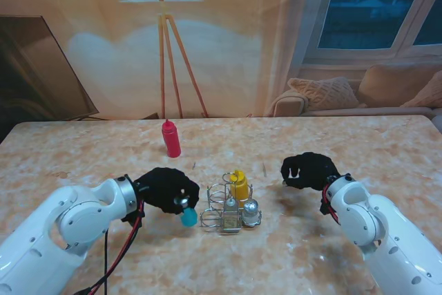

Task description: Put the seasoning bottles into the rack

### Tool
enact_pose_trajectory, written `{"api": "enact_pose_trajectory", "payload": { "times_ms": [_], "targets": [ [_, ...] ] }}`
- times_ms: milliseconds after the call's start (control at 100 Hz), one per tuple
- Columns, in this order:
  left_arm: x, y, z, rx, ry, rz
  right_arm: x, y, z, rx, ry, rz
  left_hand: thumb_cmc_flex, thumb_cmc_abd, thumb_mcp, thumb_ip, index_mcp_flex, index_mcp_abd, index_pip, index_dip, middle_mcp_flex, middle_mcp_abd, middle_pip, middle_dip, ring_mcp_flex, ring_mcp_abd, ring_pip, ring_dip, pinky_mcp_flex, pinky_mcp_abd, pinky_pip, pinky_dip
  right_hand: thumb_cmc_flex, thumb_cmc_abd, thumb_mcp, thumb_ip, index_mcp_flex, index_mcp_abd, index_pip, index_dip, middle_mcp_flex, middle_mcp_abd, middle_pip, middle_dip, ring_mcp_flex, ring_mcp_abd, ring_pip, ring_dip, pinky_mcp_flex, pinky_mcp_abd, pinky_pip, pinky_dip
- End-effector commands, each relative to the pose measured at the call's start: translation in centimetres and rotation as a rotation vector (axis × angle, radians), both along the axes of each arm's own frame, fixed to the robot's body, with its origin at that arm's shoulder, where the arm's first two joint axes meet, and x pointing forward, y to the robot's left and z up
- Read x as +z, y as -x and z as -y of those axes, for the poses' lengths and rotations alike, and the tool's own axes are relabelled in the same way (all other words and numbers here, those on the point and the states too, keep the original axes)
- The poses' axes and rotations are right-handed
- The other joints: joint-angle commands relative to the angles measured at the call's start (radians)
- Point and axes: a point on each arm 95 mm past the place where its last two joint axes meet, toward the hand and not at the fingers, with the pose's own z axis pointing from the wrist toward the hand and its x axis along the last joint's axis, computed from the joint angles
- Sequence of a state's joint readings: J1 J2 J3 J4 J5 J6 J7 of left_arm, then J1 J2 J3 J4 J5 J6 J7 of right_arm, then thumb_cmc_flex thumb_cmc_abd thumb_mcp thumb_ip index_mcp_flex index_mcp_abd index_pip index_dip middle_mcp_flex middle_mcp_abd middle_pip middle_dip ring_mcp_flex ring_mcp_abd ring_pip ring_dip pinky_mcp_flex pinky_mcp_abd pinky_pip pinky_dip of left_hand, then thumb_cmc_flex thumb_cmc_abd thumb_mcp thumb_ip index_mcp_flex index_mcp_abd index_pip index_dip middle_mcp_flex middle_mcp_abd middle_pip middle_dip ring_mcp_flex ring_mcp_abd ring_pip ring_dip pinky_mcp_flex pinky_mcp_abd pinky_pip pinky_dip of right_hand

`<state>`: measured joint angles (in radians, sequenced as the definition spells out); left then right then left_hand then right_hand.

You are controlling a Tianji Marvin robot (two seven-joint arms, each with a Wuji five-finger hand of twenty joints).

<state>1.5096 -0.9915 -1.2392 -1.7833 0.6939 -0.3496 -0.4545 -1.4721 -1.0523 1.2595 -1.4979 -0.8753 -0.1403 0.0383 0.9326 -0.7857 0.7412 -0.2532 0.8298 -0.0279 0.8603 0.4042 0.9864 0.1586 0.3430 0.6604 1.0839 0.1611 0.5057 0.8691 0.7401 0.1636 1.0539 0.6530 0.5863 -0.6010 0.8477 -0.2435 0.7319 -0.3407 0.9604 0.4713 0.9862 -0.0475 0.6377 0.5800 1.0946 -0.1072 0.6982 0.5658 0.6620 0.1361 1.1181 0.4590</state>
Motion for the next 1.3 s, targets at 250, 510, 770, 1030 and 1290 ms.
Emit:
{"api": "enact_pose_trajectory", "payload": {
  "times_ms": [250,510,770,1030,1290],
  "targets": [
    [-0.3,-0.5,2.9,-0.044,0.027,-0.039,-0.5,0.3,-0.3,0.004,-0.003,-0.020,0.063,0.022,0.043,0.013,0.049,0.009,0.110,-0.001,0.061,-0.017,0.041,0.043,0.038,-0.103,0.053,0.025,0.013,-0.069,0.006,0.016,0.019,-0.017,0.015,-0.008,0.010,-0.025,0.013,-0.006,0.030,-0.020,0.002,0.025,0.013,-0.016,0.015,0.012,-0.006,0.000,0.002,-0.003],
    [-0.4,-0.9,4.0,-0.036,0.045,-0.027,-0.5,0.4,-0.3,0.000,-0.005,-0.019,0.056,0.016,0.049,0.009,0.049,0.012,0.112,-0.006,0.063,-0.013,0.047,0.045,0.041,-0.106,0.058,0.026,0.015,-0.067,0.008,0.018,0.017,-0.014,0.013,-0.008,0.011,-0.024,0.013,-0.006,0.031,-0.019,0.002,0.025,0.013,-0.015,0.016,0.012,-0.006,0.001,0.002,-0.003],
    [-1.0,-1.3,4.7,-0.018,0.049,-0.034,-0.5,0.4,-0.3,0.000,-0.007,-0.019,0.051,0.012,0.056,0.005,0.049,0.016,0.115,-0.008,0.060,-0.011,0.053,0.045,0.041,-0.104,0.062,0.027,0.014,-0.064,0.010,0.019,0.017,-0.011,0.011,-0.007,0.011,-0.023,0.013,-0.006,0.030,-0.019,0.003,0.025,0.013,-0.014,0.017,0.013,-0.007,0.001,0.002,-0.003],
    [-1.5,-1.6,5.0,-0.014,0.024,-0.037,-0.6,0.4,-0.2,-0.001,-0.007,-0.020,0.050,0.009,0.063,0.003,0.049,0.019,0.118,-0.009,0.057,-0.007,0.060,0.046,0.040,-0.104,0.064,0.027,0.011,-0.059,0.009,0.020,0.019,-0.011,0.010,-0.006,0.010,-0.023,0.013,-0.006,0.030,-0.020,0.003,0.025,0.013,-0.016,0.017,0.013,-0.007,0.003,0.002,-0.003],
    [-2.1,-1.7,5.3,-0.017,0.010,-0.054,-0.6,0.3,-0.2,-0.001,-0.008,-0.021,0.043,0.008,0.064,-0.001,0.047,0.021,0.118,-0.013,0.051,-0.002,0.074,0.050,0.037,-0.112,0.084,0.046,0.007,-0.065,0.018,0.027,0.019,-0.013,0.011,-0.006,0.011,-0.024,0.013,-0.006,0.030,-0.019,0.003,0.025,0.013,-0.016,0.017,0.013,-0.008,0.000,0.002,-0.003]
  ]
}}
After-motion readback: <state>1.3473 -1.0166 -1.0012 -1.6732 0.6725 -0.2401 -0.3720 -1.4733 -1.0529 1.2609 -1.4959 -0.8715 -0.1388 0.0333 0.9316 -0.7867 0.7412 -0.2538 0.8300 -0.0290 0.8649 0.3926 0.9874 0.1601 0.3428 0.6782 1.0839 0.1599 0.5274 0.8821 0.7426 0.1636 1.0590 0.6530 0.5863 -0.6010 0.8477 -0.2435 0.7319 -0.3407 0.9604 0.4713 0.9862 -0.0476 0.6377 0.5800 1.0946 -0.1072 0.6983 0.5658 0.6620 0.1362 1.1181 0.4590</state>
